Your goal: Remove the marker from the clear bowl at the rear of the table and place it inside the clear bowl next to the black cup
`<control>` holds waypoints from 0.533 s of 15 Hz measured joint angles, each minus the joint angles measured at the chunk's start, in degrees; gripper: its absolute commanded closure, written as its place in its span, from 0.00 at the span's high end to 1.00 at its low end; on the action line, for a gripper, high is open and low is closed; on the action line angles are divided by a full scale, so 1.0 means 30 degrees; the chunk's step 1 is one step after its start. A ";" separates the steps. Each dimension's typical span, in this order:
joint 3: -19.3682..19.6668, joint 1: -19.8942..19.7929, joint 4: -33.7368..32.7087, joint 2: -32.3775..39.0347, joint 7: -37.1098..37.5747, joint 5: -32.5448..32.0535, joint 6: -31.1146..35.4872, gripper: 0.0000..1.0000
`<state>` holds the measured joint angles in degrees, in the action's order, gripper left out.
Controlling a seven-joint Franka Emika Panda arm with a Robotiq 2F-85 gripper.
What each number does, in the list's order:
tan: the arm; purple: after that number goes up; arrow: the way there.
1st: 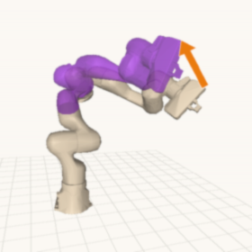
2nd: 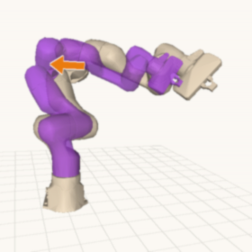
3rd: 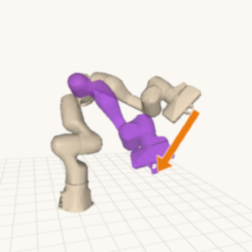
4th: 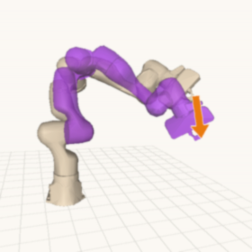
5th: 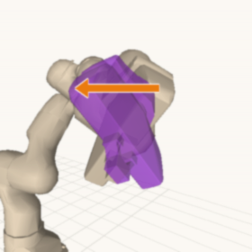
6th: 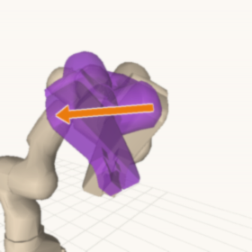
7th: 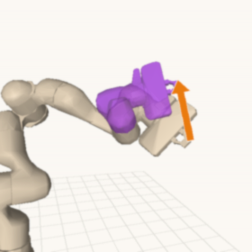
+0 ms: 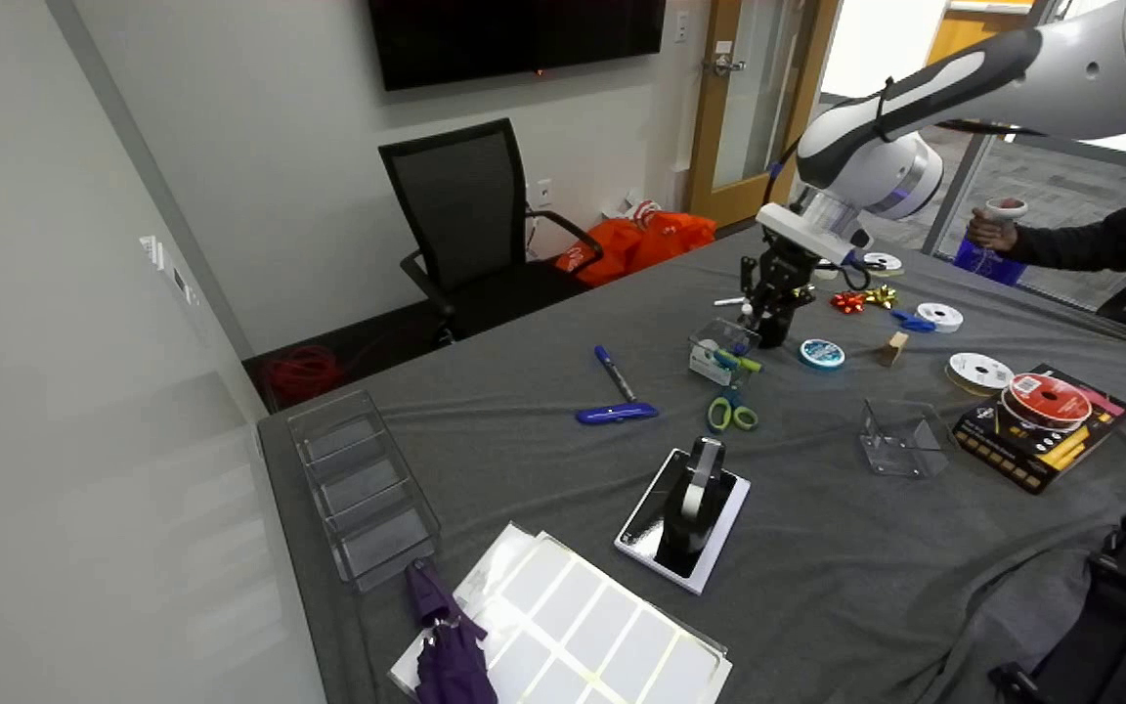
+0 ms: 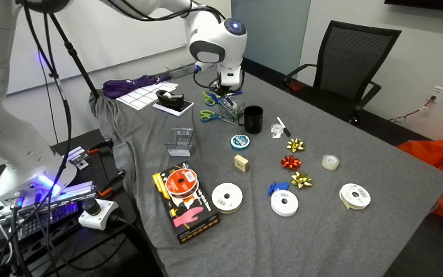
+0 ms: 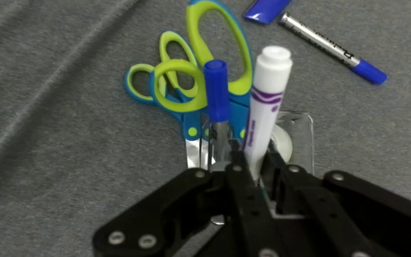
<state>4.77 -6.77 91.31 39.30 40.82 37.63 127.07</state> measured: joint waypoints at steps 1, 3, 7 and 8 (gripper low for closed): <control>-0.0042 0.0001 -0.0539 0.0527 0.0553 0.0159 0.0000 0.04; -0.0186 0.0005 -0.1400 0.1428 0.1519 0.0479 0.0008 0.04; -0.0578 0.0065 -0.2467 0.2685 0.2944 0.0805 0.0061 0.04; -0.0645 0.0086 -0.2583 0.2876 0.3164 0.0805 0.0073 0.04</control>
<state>2.83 -6.51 83.56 47.92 50.32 40.04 127.29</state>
